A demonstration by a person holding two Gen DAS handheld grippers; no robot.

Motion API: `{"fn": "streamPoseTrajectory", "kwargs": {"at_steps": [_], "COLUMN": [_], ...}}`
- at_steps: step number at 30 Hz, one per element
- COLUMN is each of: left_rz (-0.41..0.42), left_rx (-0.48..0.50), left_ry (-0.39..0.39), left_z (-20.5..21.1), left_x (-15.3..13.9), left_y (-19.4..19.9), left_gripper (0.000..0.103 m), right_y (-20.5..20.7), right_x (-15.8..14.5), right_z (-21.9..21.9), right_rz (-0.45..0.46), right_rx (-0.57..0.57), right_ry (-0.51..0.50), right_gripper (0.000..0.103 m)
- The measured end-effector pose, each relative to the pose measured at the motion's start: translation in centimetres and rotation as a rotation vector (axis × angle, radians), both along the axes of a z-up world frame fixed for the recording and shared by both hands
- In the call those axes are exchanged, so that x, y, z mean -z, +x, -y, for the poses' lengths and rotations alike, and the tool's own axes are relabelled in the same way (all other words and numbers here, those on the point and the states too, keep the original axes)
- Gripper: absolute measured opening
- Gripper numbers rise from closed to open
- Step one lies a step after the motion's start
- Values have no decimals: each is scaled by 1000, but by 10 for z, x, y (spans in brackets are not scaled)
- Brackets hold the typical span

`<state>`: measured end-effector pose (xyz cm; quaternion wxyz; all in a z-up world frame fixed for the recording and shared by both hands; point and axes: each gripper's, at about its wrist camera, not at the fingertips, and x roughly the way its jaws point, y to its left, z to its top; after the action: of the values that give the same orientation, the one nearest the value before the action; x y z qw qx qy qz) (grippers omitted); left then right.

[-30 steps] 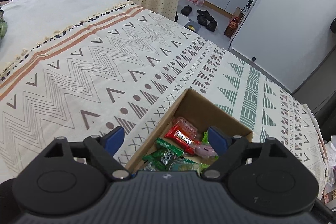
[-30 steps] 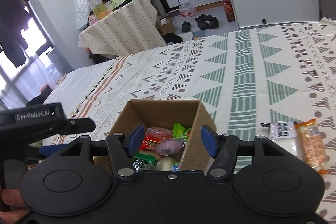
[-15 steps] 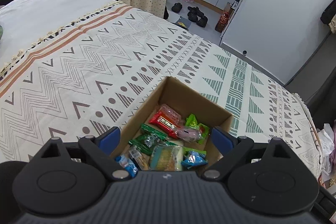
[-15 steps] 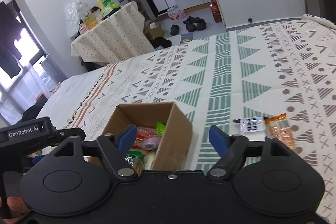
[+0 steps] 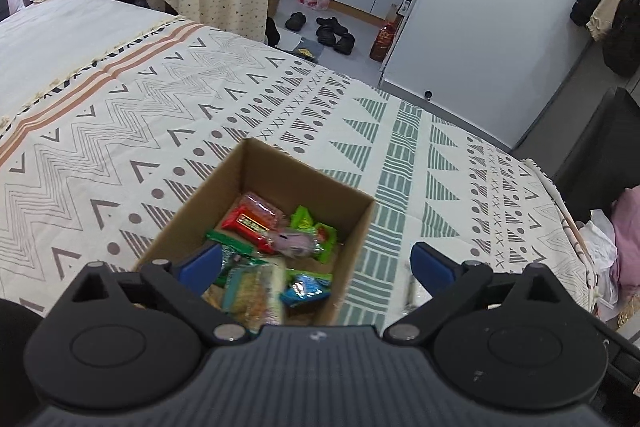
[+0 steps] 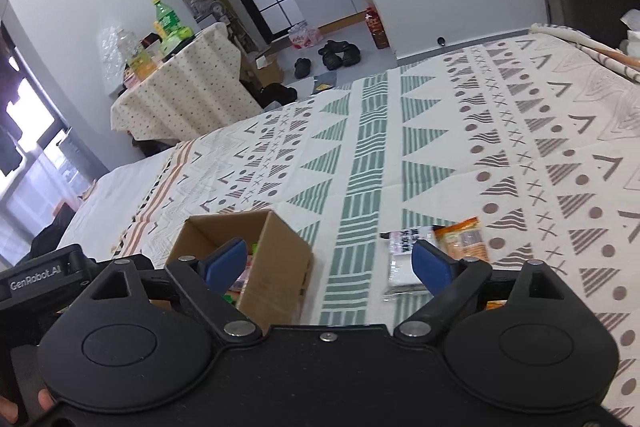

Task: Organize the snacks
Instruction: 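Withdraw both grippers from the box toward the remaining snacks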

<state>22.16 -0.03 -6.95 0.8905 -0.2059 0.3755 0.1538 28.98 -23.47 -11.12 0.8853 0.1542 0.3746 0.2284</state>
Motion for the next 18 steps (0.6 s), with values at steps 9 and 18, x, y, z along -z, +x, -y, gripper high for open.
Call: {"fn": "streamPoseTrajectory", "kwargs": {"at_steps": [9,18], "left_rz": [6,-9], "left_rx": [24,56], "left_ry": [-10,-43], "left_z": [27,54], "left_x": [7,20], "left_y": [8,22], "left_gripper": [101,101], "right_y": [0,8], "right_x": [2,11], "right_z": [30,69], "right_rz": [-7,-28], "right_rx": [1,58], "right_ry": [27,47], "right_gripper": [103,103]}}
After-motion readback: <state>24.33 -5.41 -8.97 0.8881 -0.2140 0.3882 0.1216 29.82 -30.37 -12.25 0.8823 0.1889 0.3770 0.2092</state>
